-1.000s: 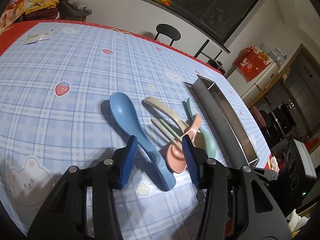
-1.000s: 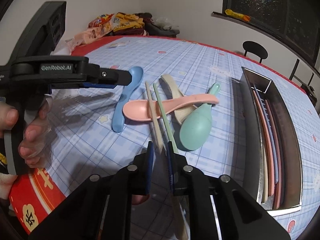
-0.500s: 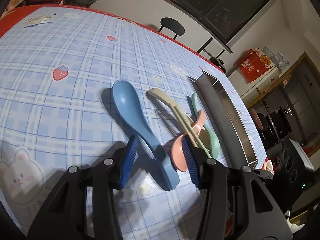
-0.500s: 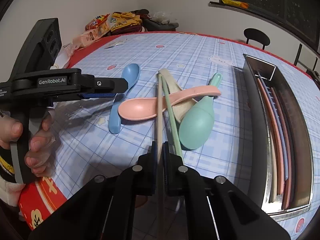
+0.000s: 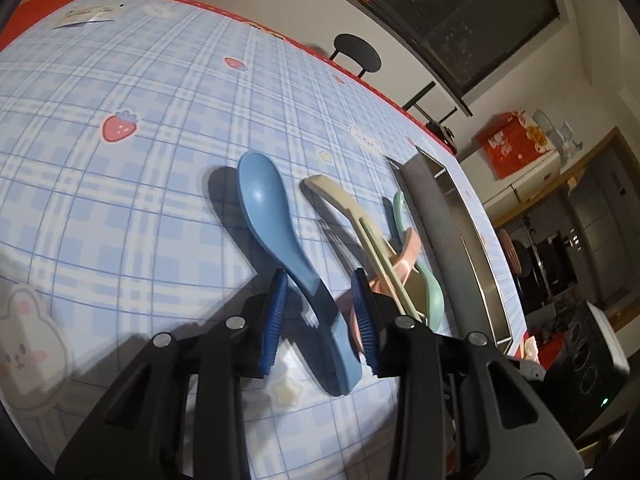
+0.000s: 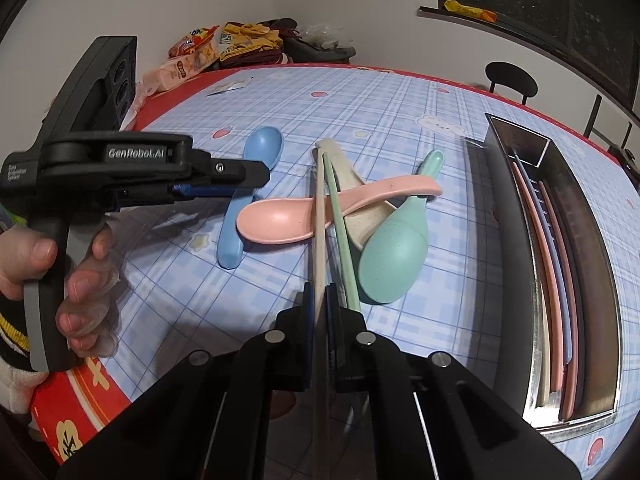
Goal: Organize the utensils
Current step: 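Close the left tool on the blue spoon handle while the right tool grasps a green chopstick, then lift the blue spoon with the left tool and lower it into the caddy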
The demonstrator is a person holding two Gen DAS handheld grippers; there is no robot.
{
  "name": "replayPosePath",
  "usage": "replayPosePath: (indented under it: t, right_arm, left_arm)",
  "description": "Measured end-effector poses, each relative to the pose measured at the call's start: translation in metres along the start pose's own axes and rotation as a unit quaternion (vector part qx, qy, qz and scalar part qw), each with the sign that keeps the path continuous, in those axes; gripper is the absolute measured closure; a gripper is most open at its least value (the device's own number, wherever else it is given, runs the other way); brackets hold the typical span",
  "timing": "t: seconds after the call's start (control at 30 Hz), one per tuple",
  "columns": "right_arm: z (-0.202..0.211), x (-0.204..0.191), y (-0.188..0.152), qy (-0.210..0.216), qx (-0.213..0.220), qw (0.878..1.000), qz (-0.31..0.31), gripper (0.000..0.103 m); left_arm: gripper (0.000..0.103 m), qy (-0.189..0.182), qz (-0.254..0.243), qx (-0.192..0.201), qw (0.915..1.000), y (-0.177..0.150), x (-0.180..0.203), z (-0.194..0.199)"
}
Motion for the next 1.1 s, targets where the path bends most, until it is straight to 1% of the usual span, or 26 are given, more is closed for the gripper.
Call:
replayPosePath:
  t: [0.07,0.13,0.3,0.4,0.43,0.5,0.63,0.83,0.97,1.1]
  right_arm:
    - [0.0,0.001,0.0,0.0,0.001,1.0,-0.002,0.097]
    - [0.0,0.001,0.0,0.0,0.0,1.0,-0.002,0.097]
    - [-0.001,0.0,0.0,-0.001,0.0,1.0,-0.002,0.097]
    - [-0.001,0.0,0.0,-0.006,0.001,1.0,0.0,0.097]
    - [-0.001,0.0,0.0,-0.008,0.001,1.0,0.0,0.097]
    - [0.0,0.0,0.0,-0.01,0.002,1.0,-0.001,0.097]
    - [0.0,0.001,-0.001,-0.014,0.003,1.0,-0.004,0.097]
    - [0.002,0.003,-0.001,-0.012,0.006,1.0,-0.012,0.097]
    - [0.008,0.004,-0.001,0.008,0.022,1.0,-0.018,0.097]
    - [0.011,0.005,0.001,0.013,0.031,0.999,-0.023,0.097]
  left_arm:
    - [0.069,0.005,-0.008,0.001,1.0,-0.001,0.003,-0.001]
    - [0.074,0.017,-0.023,-0.001,0.9996,-0.003,0.007,-0.003]
    - [0.075,0.036,-0.054,0.006,0.9979,-0.006,0.018,-0.007]
    - [0.078,0.045,-0.061,0.008,0.9971,-0.006,0.02,-0.009]
    - [0.085,0.041,-0.059,0.006,0.9974,-0.007,0.021,-0.011]
    - [0.087,0.031,-0.064,-0.002,0.9975,-0.009,0.023,-0.014]
    - [0.092,0.036,-0.078,0.004,0.9963,-0.008,0.025,-0.013]
    - [0.092,0.025,-0.057,0.02,0.9978,-0.003,0.016,-0.004]
    - [0.092,0.016,-0.054,0.046,0.9974,0.0,0.015,0.007]
    - [0.092,0.012,-0.057,0.072,0.9957,0.003,0.019,0.018]
Point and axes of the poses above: each gripper's, at about its wrist camera, not at the fingertips, and z roughly against the way its jaws point, x to its right, y to its top, the point moved 1 cm from there along -z, roughly the way its jaws point, and after that the axes turned 12 degrees about x, right-handed, at the moved point
